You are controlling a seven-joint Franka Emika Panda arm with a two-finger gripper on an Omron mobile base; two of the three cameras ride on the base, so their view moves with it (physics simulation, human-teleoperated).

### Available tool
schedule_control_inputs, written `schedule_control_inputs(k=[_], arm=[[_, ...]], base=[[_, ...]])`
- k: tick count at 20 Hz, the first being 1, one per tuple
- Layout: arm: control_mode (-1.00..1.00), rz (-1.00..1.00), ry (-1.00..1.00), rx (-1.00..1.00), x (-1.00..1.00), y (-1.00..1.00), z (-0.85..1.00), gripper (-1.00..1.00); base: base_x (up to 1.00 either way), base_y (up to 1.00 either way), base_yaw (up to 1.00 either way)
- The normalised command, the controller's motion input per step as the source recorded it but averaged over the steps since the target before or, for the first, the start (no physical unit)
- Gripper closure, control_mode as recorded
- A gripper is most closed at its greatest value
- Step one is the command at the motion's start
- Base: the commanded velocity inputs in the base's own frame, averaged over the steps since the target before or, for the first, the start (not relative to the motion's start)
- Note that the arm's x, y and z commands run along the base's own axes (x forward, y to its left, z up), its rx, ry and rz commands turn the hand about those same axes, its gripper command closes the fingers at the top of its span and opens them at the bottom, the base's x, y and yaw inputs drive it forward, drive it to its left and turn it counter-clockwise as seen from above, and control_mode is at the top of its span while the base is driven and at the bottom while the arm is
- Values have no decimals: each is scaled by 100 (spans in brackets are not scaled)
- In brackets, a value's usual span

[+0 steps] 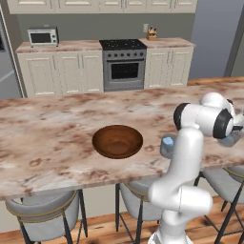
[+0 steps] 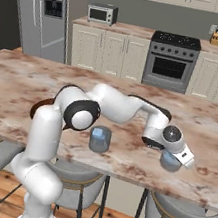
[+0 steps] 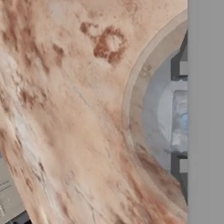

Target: There are four ice cubes in the ice bowl. Place two ice cubes in each glass of water.

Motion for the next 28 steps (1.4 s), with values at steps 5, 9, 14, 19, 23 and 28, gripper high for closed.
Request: schedule_control_inputs(k=[5,9,14,19,23,28], arm=[[-100,0,34,-3,48,38,10,100],[-100,0,26,0,30,21,11,100],[-100,0,18,0,15,13,10,100],[-100,0,14,0,4,18,2,-100],[-100,0,6,0,-6,-2,9,-100],[-100,0,0,4,-11,-18,56,-100]], base=[[0,0,0],[0,0,0],[0,0,0],[0,0,0],[0,0,0],[0,0,0]])
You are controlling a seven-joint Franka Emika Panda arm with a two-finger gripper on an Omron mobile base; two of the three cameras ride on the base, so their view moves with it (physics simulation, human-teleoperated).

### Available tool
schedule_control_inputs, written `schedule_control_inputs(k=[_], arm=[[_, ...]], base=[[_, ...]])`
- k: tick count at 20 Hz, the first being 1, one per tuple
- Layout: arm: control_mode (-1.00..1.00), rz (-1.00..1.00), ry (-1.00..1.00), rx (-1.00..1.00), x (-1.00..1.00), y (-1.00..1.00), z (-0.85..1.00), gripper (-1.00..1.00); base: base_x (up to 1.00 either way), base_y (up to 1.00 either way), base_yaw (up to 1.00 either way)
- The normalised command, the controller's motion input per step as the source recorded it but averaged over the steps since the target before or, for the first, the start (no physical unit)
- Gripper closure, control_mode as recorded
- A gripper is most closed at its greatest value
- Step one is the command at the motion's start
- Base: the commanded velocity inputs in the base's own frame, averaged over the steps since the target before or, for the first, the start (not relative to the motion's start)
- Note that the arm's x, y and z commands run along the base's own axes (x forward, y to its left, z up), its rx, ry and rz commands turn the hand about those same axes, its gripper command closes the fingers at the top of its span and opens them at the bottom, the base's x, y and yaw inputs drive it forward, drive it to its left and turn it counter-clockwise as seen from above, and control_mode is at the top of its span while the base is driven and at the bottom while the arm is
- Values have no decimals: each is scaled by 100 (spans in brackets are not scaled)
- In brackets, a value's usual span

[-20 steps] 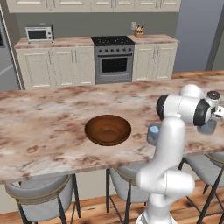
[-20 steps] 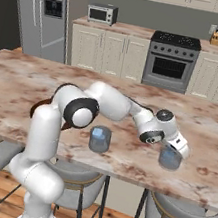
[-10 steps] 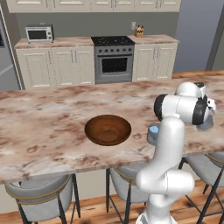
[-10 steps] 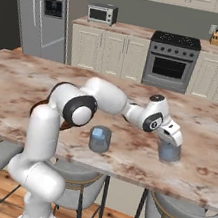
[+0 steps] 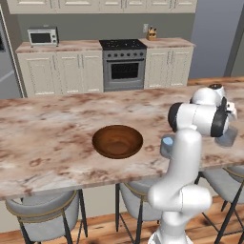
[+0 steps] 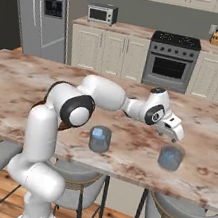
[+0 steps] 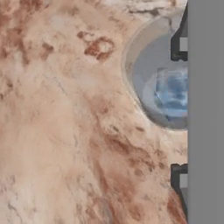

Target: There are four ice cubes in the ice bowl. Place two ice cubes in each glass of water.

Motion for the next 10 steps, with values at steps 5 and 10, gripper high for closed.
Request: schedule_control_inputs(k=[5,10], arm=[[-100,0,0,8,0,-8,92,-100],[-100,2,-8,5,-73,41,79,-100]], base=[[0,0,0],[0,0,0]])
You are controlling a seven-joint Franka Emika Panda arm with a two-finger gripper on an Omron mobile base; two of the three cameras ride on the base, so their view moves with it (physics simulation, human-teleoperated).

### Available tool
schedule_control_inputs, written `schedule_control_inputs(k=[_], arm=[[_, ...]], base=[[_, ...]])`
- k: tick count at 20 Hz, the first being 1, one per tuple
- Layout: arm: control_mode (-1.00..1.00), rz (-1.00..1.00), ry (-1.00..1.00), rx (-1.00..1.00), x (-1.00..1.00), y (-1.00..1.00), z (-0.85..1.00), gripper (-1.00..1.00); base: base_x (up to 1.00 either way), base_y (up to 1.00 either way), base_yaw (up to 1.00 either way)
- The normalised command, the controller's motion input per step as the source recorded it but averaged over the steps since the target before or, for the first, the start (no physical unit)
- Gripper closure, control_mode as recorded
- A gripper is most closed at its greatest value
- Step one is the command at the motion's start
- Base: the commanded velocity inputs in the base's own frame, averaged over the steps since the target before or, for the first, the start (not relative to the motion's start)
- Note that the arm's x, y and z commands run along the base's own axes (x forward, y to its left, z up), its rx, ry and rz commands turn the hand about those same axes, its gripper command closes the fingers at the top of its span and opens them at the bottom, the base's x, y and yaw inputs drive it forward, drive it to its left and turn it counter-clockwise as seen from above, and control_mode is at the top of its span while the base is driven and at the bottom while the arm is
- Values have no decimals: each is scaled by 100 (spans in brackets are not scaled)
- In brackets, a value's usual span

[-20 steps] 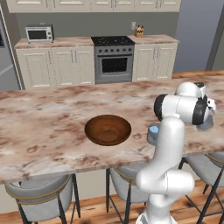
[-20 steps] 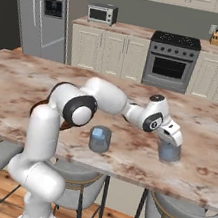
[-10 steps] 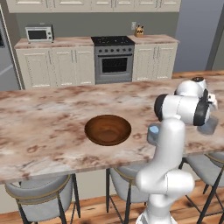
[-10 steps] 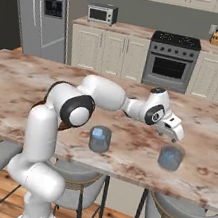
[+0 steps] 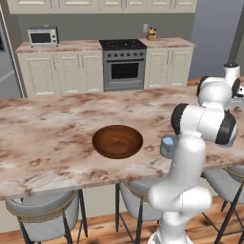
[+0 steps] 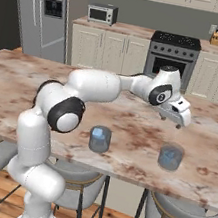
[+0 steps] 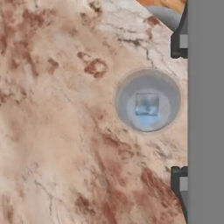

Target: There are four ice cubes in the ice bowl. Place two ice cubes in each glass of water.

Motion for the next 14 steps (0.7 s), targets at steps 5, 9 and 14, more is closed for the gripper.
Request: schedule_control_inputs(k=[5,9,14], arm=[[-100,11,-9,0,-100,100,27,-100],[-100,13,-2,0,-100,100,35,-100],[-100,15,-2,-5,-100,100,36,-100]], base=[[0,0,0],[0,0,0],[0,0,0]])
